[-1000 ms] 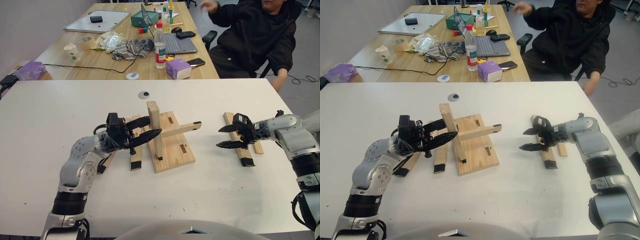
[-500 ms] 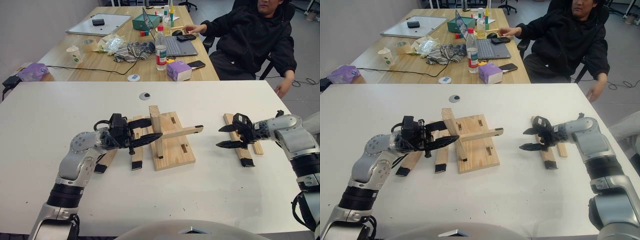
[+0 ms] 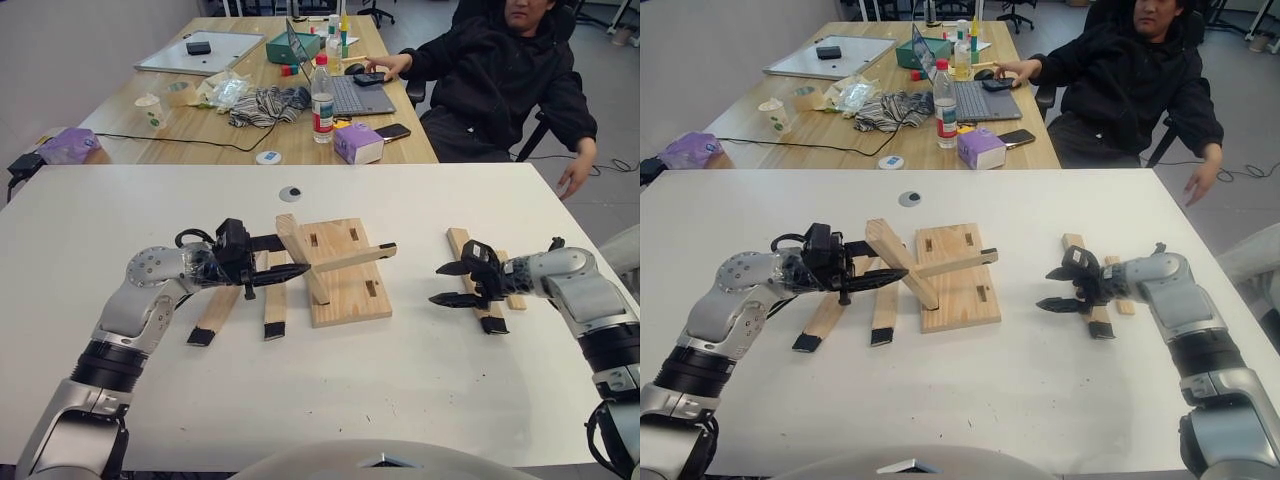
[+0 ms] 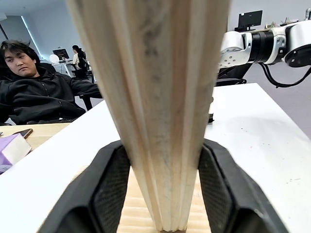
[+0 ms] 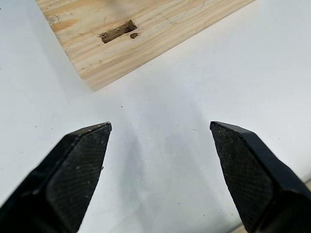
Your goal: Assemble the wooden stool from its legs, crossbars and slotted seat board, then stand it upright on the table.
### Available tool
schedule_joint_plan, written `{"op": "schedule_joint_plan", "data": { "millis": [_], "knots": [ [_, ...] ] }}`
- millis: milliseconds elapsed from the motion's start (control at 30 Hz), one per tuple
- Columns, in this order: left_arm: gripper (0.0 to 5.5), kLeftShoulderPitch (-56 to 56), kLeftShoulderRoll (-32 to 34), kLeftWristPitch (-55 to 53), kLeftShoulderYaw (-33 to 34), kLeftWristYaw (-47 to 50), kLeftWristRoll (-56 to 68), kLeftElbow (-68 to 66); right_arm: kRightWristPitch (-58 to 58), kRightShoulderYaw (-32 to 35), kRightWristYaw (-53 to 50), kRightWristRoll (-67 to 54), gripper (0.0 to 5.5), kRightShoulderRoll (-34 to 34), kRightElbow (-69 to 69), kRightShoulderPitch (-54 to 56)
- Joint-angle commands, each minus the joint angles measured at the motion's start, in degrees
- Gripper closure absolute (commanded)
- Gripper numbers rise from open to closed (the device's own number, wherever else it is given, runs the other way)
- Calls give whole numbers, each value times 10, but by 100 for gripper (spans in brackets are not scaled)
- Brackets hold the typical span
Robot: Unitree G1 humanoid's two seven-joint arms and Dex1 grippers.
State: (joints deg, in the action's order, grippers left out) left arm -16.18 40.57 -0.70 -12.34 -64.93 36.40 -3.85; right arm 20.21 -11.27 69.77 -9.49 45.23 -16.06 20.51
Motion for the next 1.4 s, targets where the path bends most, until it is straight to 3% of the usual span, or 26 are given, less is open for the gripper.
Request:
{"op": "schedule_joint_plan", "data": {
  "millis": [33,267,367,533,700,800,867,933,967,1067,1133,1400],
  "knots": [
    [347,58,88,-72,-177,18,-298,-186,18,25,-34,-26,175,-38,38,-22],
    [347,-2,102,-37,-274,6,-379,-269,18,27,-61,-34,175,-55,51,-45],
    [347,-12,94,-16,-238,-6,-308,-255,13,33,-80,-36,175,-65,48,-54],
    [239,-19,82,-22,-190,-10,-259,-237,8,45,-105,-33,175,-83,41,-58],
    [239,26,93,-57,-85,1,-191,-148,15,79,-140,-43,175,-92,53,-51],
    [239,55,78,-125,65,38,-59,-63,29,134,-212,-66,175,-116,70,-22],
    [239,57,51,-169,156,115,-10,-55,57,181,-270,-95,175,-139,90,3],
    [239,66,43,-222,189,203,-25,-53,81,208,-312,-117,175,-156,121,12],
    [239,76,48,-256,184,234,-45,-43,87,213,-330,-120,175,-162,137,10],
    [172,133,54,-353,152,278,-73,38,87,233,-394,-115,175,-188,161,-6],
    [172,142,39,-399,148,285,-61,84,80,251,-432,-111,175,-203,165,-24],
    [172,174,30,-390,135,281,-137,3,58,257,-466,-105,175,-201,157,-32]
  ]
}}
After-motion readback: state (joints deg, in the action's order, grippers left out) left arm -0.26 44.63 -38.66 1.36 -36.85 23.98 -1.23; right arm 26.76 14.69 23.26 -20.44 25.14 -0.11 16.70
